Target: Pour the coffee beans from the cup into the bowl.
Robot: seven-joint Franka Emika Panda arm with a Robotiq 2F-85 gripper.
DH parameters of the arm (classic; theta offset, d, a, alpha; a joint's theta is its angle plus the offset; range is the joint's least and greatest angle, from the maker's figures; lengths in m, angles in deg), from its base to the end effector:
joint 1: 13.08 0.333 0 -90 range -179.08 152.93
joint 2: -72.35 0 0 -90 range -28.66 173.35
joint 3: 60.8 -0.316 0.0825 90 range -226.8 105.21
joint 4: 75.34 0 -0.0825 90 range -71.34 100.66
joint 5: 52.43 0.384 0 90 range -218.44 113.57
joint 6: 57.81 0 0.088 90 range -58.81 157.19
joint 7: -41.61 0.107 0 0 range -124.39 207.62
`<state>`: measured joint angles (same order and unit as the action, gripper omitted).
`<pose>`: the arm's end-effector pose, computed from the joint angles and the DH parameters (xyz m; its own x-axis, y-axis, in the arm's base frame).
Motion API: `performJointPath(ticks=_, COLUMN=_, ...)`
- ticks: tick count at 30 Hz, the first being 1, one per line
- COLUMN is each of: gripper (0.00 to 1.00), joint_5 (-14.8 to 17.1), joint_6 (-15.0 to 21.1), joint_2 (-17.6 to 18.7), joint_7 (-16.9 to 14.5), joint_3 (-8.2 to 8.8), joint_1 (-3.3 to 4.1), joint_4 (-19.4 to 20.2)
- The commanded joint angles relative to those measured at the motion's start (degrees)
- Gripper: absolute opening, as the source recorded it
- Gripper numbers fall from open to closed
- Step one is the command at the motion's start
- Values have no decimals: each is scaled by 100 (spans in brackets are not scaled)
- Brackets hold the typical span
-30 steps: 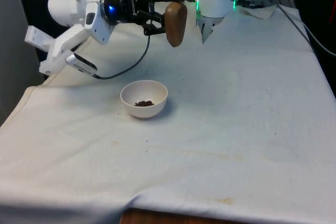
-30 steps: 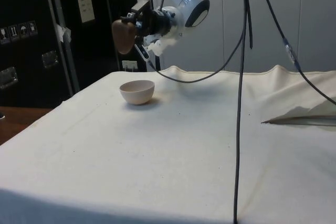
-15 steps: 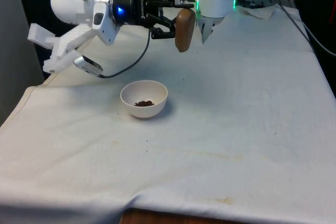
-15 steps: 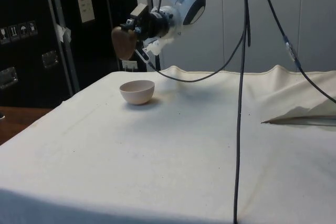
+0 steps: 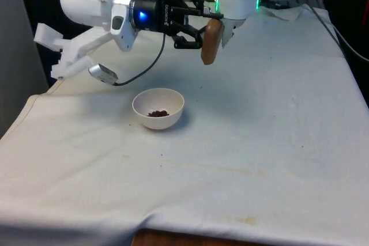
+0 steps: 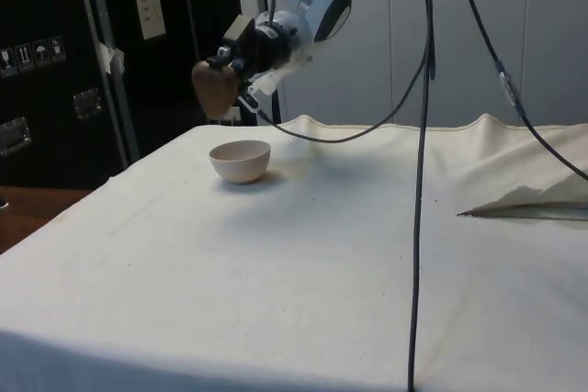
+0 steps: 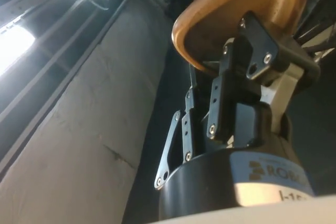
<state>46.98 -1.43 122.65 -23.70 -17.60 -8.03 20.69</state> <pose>0.5972 -0.1840 0.2288 0.9463 -0.1633 0.2791 0.2736 -0.0559 -0.9602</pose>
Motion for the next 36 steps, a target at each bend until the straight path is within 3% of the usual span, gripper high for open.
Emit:
performJointPath(ticks=1, gripper=0, joint_5=-46, joint_6=155, joint_2=-57, joint_7=-6, joint_3=52, joint_1=103, joint_4=80)
performJointPath(ticks=5, gripper=0, joint_5=-178, joint_6=309, joint_2=-92, joint_7=-46, joint_3=40, joint_1=178, joint_4=86)
performJointPath(ticks=6, gripper=0, joint_5=-160, joint_6=195, joint_2=-40, joint_7=-52, joint_3=-17, joint_1=92, joint_4=6)
performJointPath(ticks=7, gripper=0, joint_5=-206, joint_6=338, joint_2=-97, joint_7=-52, joint_3=34, joint_1=195, joint_4=86)
performJointPath(ticks=13, gripper=0, joint_5=-384, joint_6=544, joint_2=-155, joint_7=-86, joint_3=-6, joint_1=281, joint_4=86)
performJointPath(ticks=14, gripper=0, joint_5=-378, joint_6=435, joint_2=-103, joint_7=-92, joint_3=-69, joint_1=189, joint_4=6)
performJointPath(ticks=15, gripper=0, joint_5=-453, joint_6=607, joint_2=-172, joint_7=-92, joint_3=-17, joint_1=304, joint_4=86)
performJointPath(ticks=21, gripper=0, joint_5=-665, joint_6=854, joint_2=-241, joint_7=-115, joint_3=-92, joint_1=367, joint_4=80)
performJointPath(ticks=22, gripper=0, joint_5=-636, joint_6=716, joint_2=-195, joint_7=-115, joint_3=-138, joint_1=275, joint_4=6)
performJointPath(ticks=23, gripper=0, joint_5=-665, joint_6=854, joint_2=-241, joint_7=-115, joint_3=-92, joint_1=367, joint_4=80)
performJointPath(ticks=24, gripper=0, joint_5=-733, joint_6=934, joint_2=-264, joint_7=-115, joint_3=-115, joint_1=390, joint_4=80)
performJointPath(ticks=29, gripper=0, joint_5=-922, joint_6=1163, joint_2=-327, joint_7=-109, joint_3=-195, joint_1=447, joint_4=80)
performJointPath(ticks=30, gripper=0, joint_5=-900, joint_6=1031, joint_2=-275, joint_7=-126, joint_3=-246, joint_1=355, joint_4=6)
performJointPath(ticks=31, gripper=0, joint_5=-963, joint_6=1203, joint_2=-338, joint_7=-109, joint_3=-212, joint_1=453, joint_4=80)
performJointPath(ticks=36, gripper=0, joint_5=-1169, joint_6=1438, joint_2=-424, joint_7=-97, joint_3=-327, joint_1=476, joint_4=80)
